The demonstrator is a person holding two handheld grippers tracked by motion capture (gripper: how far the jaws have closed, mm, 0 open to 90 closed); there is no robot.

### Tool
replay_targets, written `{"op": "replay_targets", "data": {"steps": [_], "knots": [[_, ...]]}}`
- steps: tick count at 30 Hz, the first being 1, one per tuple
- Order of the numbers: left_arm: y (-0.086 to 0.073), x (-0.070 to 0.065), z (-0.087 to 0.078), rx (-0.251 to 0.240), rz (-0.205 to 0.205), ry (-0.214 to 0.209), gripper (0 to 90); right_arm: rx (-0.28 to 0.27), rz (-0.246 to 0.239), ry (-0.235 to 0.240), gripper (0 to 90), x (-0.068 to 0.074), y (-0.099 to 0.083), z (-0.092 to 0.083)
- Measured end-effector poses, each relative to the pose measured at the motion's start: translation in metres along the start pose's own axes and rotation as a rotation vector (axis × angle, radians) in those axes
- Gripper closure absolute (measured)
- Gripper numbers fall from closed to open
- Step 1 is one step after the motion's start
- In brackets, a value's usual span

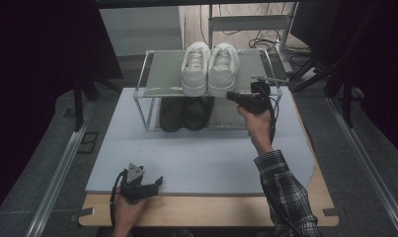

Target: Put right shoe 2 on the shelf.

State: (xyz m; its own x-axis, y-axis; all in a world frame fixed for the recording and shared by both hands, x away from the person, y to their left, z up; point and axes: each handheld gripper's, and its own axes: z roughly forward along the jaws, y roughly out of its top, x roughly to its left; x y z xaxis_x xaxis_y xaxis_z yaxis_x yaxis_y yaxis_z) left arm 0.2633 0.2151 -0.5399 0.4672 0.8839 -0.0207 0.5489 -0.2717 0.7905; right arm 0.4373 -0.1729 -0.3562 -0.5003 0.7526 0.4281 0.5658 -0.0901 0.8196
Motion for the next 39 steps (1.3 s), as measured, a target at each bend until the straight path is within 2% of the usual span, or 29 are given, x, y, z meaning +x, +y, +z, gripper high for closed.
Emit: {"op": "replay_targets", "data": {"steps": [6, 16, 22, 29, 32, 39], "knots": [[0.0, 0.0, 0.0, -0.002, -0.002, 0.0, 12.8, 0.011, -0.028, 0.005, 79.9, 0.002, -0.003, -0.008], [0.0, 0.0, 0.0, -0.001, 0.0, 0.001, 12.8, 0.023, -0.087, 0.006, 56.5, 0.004, -0.009, -0.025], [0.0, 0.0, 0.0, -0.001, -0.002, 0.0, 12.8, 0.029, -0.134, 0.003, 47.1, 0.004, -0.018, -0.032], [0.0, 0.0, 0.0, -0.001, 0.001, 0.0, 12.8, 0.035, -0.189, 0.025, 35.6, 0.004, -0.027, -0.041], [0.0, 0.0, 0.0, -0.001, 0.001, -0.001, 12.8, 0.05, -0.224, 0.024, 32.5, 0.004, -0.031, -0.044], [0.0, 0.0, 0.0, -0.002, 0.0, 0.0, 12.8, 0.069, -0.254, 0.029, 27.4, 0.001, -0.042, -0.052]]}}
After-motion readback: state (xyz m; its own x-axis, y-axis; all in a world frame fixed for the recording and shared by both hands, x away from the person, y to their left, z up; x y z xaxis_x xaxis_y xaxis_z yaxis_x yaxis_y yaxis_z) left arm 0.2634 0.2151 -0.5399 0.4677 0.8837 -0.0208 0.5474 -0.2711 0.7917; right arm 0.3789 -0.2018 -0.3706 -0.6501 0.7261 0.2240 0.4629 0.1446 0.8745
